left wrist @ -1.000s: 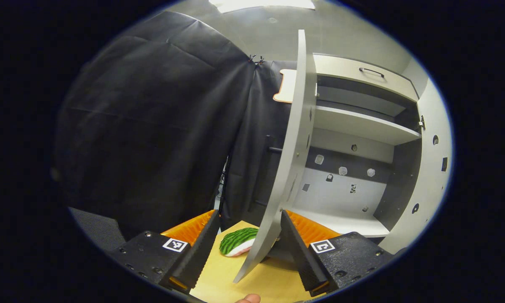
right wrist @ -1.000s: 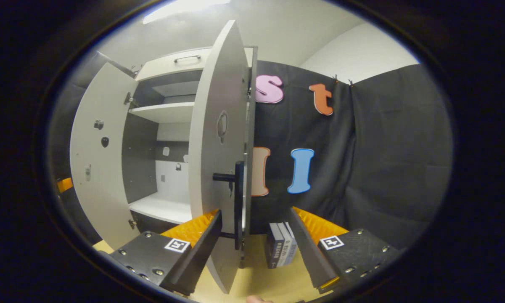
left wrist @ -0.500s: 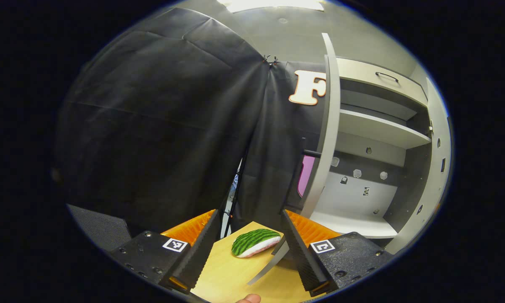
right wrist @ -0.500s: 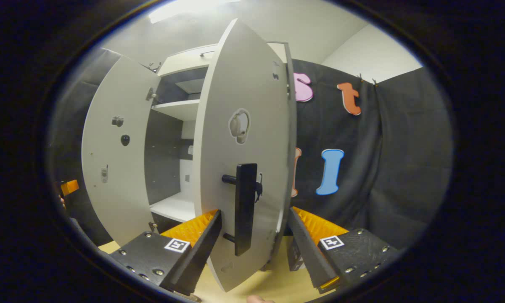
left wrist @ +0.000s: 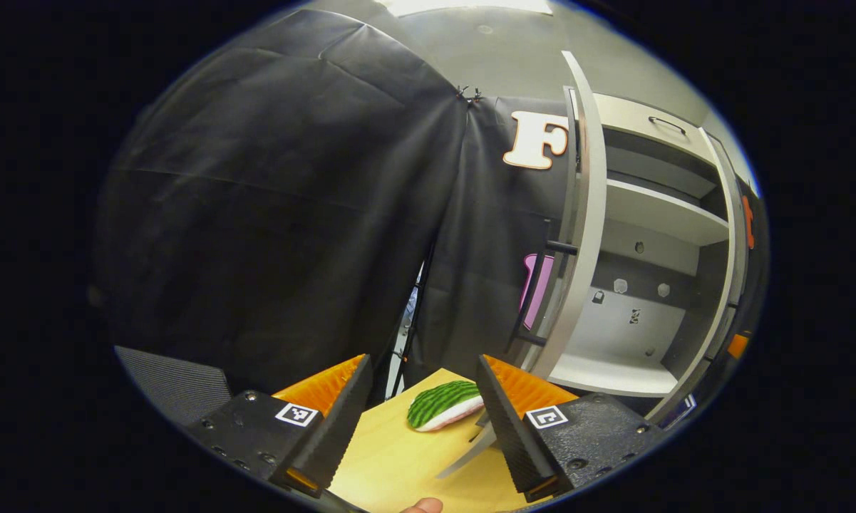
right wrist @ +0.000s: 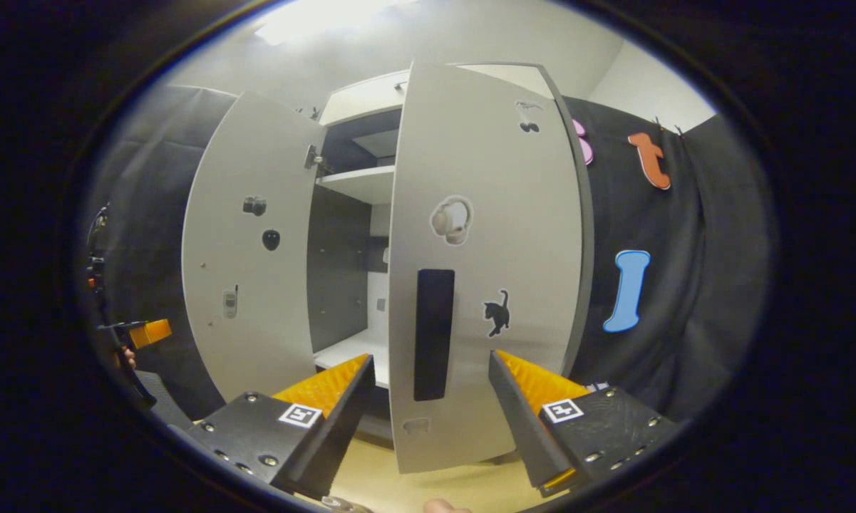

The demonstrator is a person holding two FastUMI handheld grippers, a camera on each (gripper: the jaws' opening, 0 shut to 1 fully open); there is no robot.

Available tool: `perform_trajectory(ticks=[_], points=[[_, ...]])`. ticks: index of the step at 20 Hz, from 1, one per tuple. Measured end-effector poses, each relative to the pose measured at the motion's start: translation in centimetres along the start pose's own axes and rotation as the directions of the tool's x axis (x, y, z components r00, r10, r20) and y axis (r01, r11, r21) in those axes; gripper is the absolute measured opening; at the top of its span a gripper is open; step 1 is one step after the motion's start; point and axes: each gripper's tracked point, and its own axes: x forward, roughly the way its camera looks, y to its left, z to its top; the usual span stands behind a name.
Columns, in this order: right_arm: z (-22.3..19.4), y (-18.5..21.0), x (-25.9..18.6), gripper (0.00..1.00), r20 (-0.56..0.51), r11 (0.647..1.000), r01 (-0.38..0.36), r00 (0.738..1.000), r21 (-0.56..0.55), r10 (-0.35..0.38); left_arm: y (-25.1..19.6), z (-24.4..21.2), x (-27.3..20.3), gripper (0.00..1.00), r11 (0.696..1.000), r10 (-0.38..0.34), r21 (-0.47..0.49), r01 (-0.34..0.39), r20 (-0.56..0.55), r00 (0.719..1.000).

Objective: Grasp the bottle in the cabinet with the left hand and place it on the coaster, then close the right door with the right hand and the left door with the left hand.

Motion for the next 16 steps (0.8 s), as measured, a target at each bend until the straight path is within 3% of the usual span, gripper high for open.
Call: perform_trajectory(ticks=[5,16], points=[[-0.4,0.3,0.4,0.94,-0.005,1.000,0.007,1.000,-0.003,-0.007,0.3,0.1,0.5,0.90,1.000,-0.014,0.013,0.014,-0.001,1.000],[-0.9,-0.9,0.1,0.97,-0.012,0.998,0.063,0.998,-0.025,-0.063,-1.9,-1.1,2.1,0.91,0.996,-0.080,0.028,0.080,-0.020,0.997]])
